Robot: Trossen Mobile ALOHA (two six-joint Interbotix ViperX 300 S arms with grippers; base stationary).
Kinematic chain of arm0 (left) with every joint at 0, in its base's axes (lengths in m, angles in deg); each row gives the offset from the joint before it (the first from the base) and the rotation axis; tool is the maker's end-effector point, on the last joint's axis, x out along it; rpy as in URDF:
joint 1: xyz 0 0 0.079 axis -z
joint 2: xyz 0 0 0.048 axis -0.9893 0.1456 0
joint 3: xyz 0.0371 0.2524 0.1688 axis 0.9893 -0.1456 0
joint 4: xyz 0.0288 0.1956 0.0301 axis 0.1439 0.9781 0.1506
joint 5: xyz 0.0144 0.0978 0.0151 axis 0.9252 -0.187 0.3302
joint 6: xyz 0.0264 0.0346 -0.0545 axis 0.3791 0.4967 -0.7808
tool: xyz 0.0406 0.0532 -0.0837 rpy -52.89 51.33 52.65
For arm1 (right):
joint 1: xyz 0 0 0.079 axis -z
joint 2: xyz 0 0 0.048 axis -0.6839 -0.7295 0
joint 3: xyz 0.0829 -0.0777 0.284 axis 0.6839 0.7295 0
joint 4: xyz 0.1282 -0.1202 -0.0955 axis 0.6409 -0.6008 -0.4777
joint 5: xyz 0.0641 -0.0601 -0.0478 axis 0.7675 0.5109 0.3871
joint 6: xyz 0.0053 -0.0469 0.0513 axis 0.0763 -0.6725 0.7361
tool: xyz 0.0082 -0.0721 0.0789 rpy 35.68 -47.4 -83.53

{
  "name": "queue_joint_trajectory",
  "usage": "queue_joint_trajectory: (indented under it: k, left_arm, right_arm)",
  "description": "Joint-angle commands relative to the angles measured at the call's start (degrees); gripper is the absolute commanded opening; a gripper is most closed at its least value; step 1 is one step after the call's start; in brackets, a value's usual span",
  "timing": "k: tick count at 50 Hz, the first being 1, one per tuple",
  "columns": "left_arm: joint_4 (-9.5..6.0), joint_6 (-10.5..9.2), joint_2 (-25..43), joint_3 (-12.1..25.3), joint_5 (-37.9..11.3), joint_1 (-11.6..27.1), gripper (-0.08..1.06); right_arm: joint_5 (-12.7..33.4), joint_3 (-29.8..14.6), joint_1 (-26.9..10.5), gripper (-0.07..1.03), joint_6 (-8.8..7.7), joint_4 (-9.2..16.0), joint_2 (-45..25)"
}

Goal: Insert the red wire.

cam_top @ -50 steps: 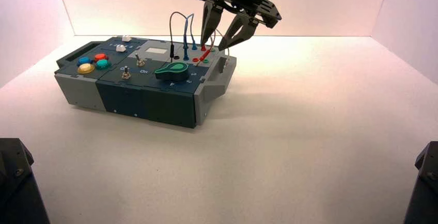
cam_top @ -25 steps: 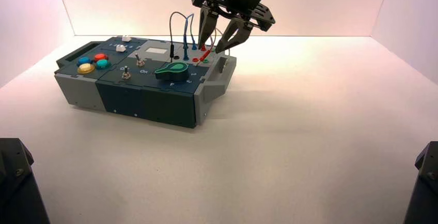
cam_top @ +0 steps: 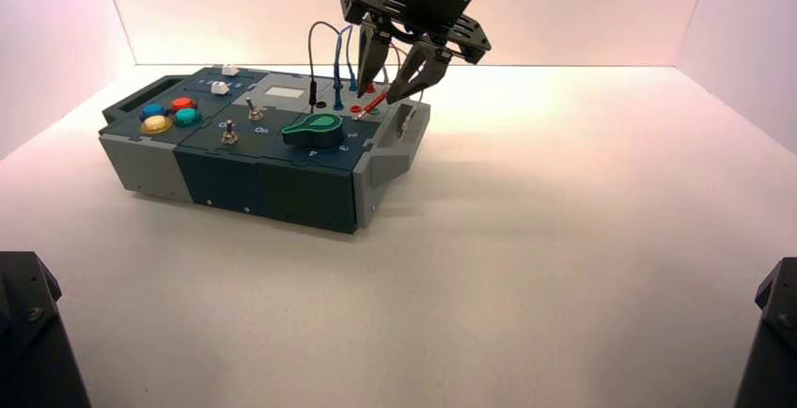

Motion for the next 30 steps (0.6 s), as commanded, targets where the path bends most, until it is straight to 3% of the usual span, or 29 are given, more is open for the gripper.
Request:
queue_joint_trajectory:
  k: [1,30]
  left_arm:
    - [0.0,0.26,0.2,1.3,0.4,0.3,0.05]
    - [-0.09,0.26,0.2,1.4,0.5,0.3,0.05]
  right_arm:
    - [0.1,-0.6,0.4,0.52,-0.18,0.2,1.3]
    - [-0.5,-1.8,1.9,0.51,-0.62,-0.5,-0.4]
